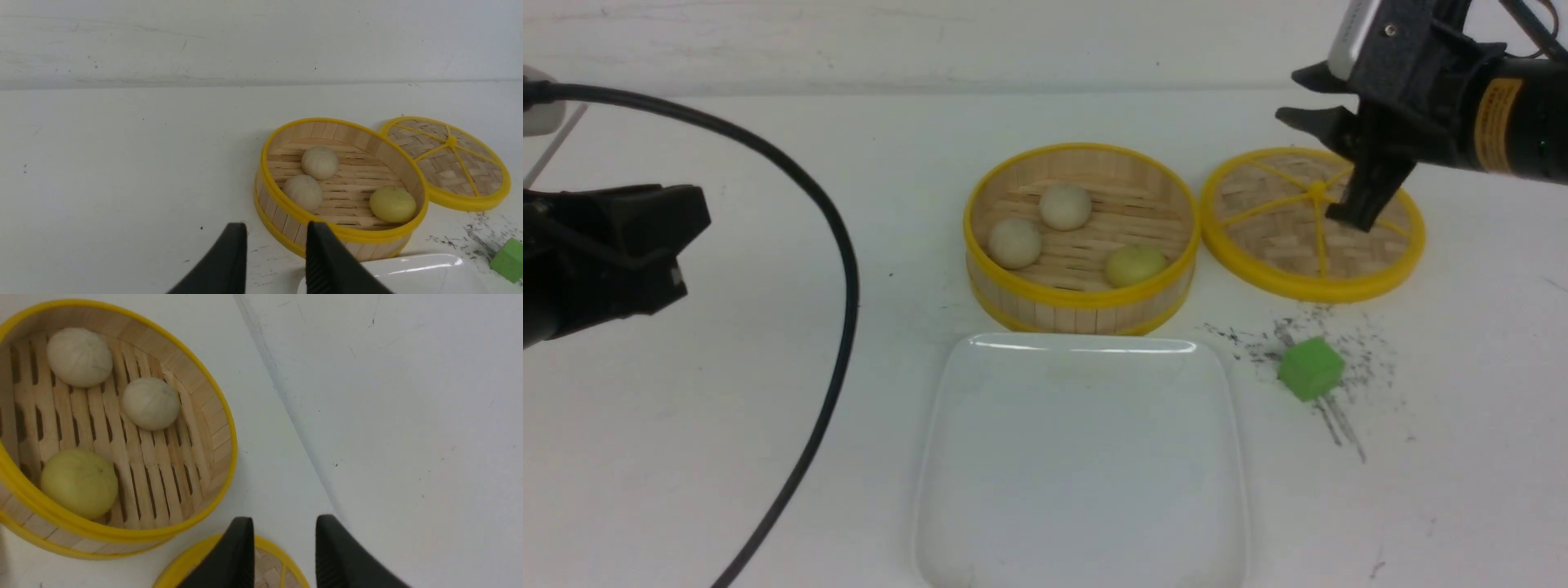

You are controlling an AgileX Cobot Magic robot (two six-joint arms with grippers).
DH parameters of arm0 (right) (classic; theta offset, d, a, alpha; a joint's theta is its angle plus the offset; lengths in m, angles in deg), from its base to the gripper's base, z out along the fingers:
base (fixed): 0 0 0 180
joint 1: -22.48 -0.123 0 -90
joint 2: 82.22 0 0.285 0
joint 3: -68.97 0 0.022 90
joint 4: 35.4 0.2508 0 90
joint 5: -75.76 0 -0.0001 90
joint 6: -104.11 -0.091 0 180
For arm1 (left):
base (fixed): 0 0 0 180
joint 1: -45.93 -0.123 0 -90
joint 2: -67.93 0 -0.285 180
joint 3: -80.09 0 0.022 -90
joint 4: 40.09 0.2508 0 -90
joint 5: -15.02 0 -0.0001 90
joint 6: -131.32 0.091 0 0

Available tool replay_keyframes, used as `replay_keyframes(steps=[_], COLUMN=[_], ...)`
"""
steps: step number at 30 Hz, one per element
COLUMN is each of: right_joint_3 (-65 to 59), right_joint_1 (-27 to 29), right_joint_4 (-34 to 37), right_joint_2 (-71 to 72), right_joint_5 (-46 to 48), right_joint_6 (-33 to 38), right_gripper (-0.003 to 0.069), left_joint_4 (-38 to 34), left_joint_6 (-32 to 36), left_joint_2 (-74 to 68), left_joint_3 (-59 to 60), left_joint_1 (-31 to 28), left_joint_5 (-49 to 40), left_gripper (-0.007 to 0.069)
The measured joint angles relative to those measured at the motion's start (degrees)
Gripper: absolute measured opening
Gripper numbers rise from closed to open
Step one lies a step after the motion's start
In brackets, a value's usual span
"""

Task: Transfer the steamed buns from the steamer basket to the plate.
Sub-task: Use the right arm to grab the steamed stuffed bun that is closest to it

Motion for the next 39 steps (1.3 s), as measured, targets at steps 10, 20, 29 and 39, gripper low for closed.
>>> replay_keyframes(steps=[10, 20, 29, 39], right_joint_3=[4.4, 16.7, 17.5, 13.6], right_joint_1=[0.0, 0.0, 0.0, 0.0], right_joint_4=[0.0, 0.0, 0.0, 0.0], right_joint_2=[-0.4, -11.9, -16.7, -16.8], right_joint_5=[3.6, -3.6, -5.2, -15.4], right_joint_6=[-7.4, -19.9, -34.1, -58.2], right_gripper=[0.0240, 0.0240, 0.0240, 0.0240], left_joint_4=[-0.1, -0.1, -0.1, -0.1], left_joint_6=[0.0, 0.0, 0.0, 0.0], left_joint_2=[0.0, 0.0, 0.0, 0.0], left_joint_3=[0.0, 0.0, 0.0, 0.0], left_joint_1=[0.0, 0.0, 0.0, 0.0], left_joint_5=[0.1, 0.1, 0.3, 1.0], left_gripper=[0.0240, 0.0240, 0.0240, 0.0240])
